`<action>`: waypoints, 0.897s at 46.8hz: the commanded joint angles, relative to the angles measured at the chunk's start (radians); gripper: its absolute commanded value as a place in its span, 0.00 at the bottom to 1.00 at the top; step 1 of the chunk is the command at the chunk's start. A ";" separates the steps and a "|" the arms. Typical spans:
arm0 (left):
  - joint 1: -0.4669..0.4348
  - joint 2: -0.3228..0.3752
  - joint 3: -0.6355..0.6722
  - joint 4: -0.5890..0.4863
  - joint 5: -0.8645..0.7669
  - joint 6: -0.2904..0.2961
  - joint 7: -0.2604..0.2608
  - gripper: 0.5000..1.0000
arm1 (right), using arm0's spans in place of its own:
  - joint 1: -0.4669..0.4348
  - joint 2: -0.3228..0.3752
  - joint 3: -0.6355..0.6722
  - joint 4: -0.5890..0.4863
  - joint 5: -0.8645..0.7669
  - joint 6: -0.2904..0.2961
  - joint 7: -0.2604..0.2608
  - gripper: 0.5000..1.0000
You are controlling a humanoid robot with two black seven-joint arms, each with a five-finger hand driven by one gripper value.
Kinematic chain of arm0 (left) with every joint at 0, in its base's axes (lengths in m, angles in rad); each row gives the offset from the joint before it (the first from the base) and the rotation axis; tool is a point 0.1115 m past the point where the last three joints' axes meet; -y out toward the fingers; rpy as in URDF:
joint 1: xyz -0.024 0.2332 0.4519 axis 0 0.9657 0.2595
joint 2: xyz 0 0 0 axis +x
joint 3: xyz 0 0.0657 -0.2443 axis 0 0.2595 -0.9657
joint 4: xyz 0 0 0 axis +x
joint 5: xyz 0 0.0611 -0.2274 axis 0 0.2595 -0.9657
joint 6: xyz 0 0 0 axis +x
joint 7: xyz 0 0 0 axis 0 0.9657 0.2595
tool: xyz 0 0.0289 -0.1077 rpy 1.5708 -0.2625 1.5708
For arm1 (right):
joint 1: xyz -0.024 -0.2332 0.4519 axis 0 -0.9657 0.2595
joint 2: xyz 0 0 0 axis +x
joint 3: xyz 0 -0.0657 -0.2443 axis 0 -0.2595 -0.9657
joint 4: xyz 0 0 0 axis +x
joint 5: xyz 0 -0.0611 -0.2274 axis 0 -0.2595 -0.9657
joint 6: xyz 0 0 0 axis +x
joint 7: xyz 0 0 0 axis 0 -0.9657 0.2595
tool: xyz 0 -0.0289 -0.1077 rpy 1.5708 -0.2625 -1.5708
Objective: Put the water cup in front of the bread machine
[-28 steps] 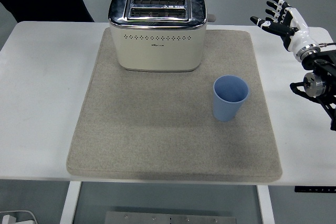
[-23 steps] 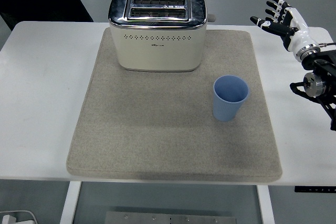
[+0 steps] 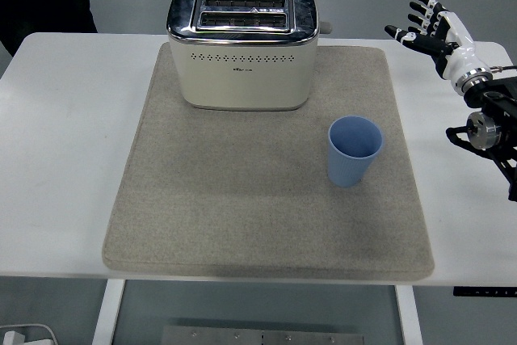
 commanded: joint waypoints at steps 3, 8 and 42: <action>0.000 0.000 0.000 0.000 -0.001 -0.001 0.000 1.00 | 0.000 -0.002 0.000 0.000 0.000 0.003 0.000 0.88; 0.000 0.000 0.000 0.000 -0.001 -0.001 0.000 1.00 | 0.002 -0.002 -0.002 0.000 0.000 0.010 -0.002 0.88; 0.000 0.000 0.000 0.000 -0.001 -0.001 0.000 1.00 | 0.002 -0.028 0.000 0.005 0.005 0.111 0.005 0.87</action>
